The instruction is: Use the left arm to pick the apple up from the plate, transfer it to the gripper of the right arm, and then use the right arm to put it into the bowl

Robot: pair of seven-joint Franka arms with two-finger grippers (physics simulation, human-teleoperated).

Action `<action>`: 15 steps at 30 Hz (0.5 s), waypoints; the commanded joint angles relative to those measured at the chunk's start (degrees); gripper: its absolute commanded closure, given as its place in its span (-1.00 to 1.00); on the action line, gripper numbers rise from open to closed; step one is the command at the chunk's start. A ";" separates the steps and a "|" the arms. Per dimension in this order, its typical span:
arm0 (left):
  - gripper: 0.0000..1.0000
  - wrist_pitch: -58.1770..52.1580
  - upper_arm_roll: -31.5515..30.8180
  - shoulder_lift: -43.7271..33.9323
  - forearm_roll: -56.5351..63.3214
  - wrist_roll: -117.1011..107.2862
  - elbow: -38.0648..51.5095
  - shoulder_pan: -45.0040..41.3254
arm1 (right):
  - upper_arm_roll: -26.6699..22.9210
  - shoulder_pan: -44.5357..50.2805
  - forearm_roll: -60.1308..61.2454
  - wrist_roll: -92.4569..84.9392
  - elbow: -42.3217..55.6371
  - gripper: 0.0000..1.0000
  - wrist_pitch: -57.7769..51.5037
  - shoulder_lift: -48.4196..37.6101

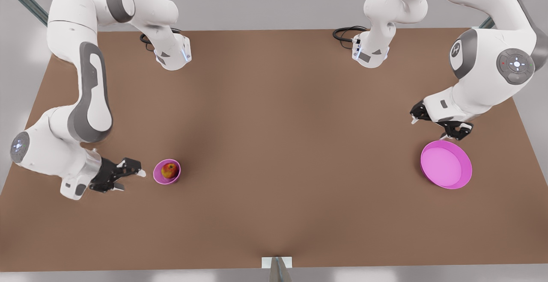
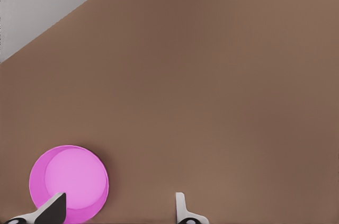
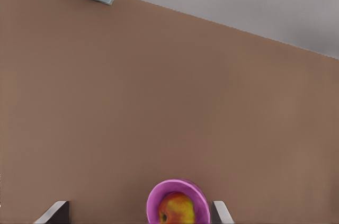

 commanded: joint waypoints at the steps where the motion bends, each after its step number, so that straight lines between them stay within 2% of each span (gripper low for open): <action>1: -1.00 -0.20 -0.03 0.24 0.06 -26.48 0.10 0.01 | 2.92 0.44 -11.33 27.34 4.04 -1.00 -14.58 -4.97; 2: -1.00 -0.20 -0.03 2.00 -0.12 -28.15 2.03 0.10 | 0.39 1.66 -12.65 28.75 -6.39 -1.00 -14.95 -18.51; 3: -1.00 -0.20 0.05 3.32 -0.38 -28.94 2.91 0.19 | -5.32 6.23 -14.24 29.28 -10.10 -1.00 -14.42 -20.02; 4: -1.00 -0.20 0.06 4.99 -0.38 -30.43 4.40 0.28 | -7.71 6.94 -13.71 28.76 -10.02 -1.00 -15.65 -19.85; 8: -1.00 -0.12 0.14 7.36 -0.30 -35.18 6.61 0.45 | -6.48 7.73 -13.45 29.28 -3.77 -1.00 -16.18 -15.10; 12: -1.00 -0.29 -0.38 5.35 -2.67 -27.36 6.52 1.68 | -6.48 9.14 -13.54 35.61 -4.39 -1.00 -16.18 -15.02; 13: -1.00 1.72 -6.98 1.04 -2.67 -26.92 1.25 8.45 | -6.48 9.05 -13.54 35.52 -4.39 -1.00 -16.18 -15.02; 15: -1.00 2.52 -6.98 1.03 -2.32 -27.18 1.24 7.83 | -6.56 8.62 -13.45 35.26 -4.39 -1.00 -16.18 -14.84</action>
